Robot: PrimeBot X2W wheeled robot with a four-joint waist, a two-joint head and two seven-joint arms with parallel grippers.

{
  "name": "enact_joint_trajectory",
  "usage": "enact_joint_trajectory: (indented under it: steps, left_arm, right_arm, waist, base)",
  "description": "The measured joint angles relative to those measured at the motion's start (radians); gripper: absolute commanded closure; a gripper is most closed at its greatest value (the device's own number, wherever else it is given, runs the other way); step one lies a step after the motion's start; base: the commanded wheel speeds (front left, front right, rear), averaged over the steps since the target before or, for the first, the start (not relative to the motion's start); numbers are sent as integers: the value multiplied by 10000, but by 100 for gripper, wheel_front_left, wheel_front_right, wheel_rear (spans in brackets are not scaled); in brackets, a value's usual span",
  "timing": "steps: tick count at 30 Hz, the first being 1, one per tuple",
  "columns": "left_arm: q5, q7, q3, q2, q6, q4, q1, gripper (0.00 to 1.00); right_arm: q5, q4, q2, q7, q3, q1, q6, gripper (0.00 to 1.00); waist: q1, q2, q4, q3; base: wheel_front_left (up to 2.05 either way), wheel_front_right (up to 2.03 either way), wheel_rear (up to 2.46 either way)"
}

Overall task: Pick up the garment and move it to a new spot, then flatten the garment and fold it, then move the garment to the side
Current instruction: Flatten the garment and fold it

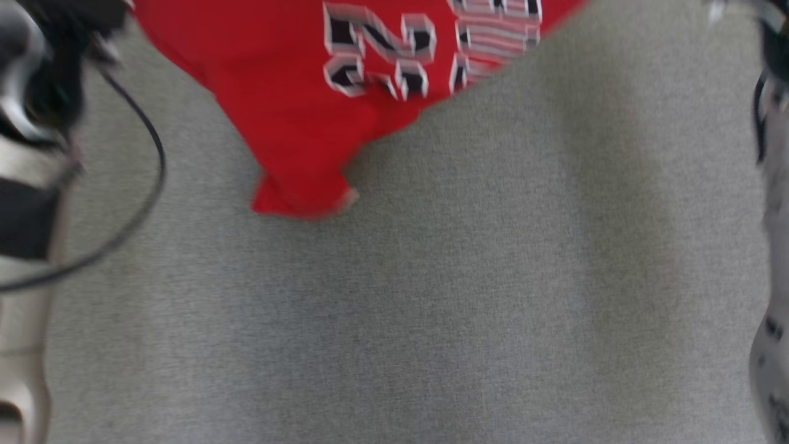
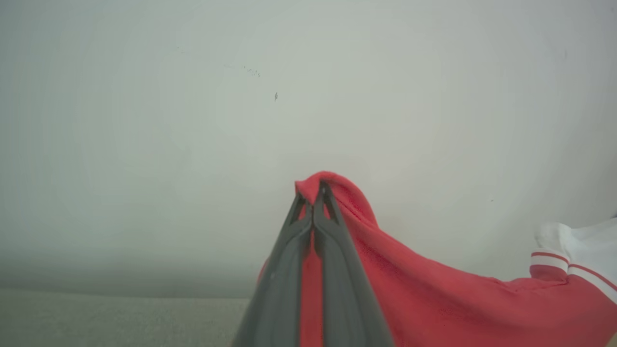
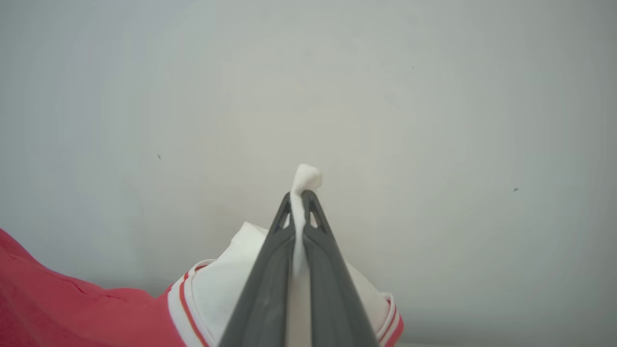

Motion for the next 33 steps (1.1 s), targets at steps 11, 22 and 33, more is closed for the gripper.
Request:
enact_joint_trajectory:
  steps: [11,22,33]
  left_arm:
    - [253,-531,798,347,719,-205,-3731,100]
    - [441,-2686,1599,38,709,92,-5231,100]
    - [803,-2947,1616,-240,190,213,-4924,100]
  right_arm:
    - [-698,2280,646,-3983,-1302,-4356,0,100]
    - [-1894,2635,1582,-5549,-3574,-6248,25,100]
    - [-2291,598,1668,-5580,-3317,-6208,27,100]
  waist:
    - [3,1,-568,2077]
    - [-1,1,-902,2736]
    - [-3,0,-387,3167]
  base:
    - [0,0,0]
    - [0,0,0]
    - [0,0,0]
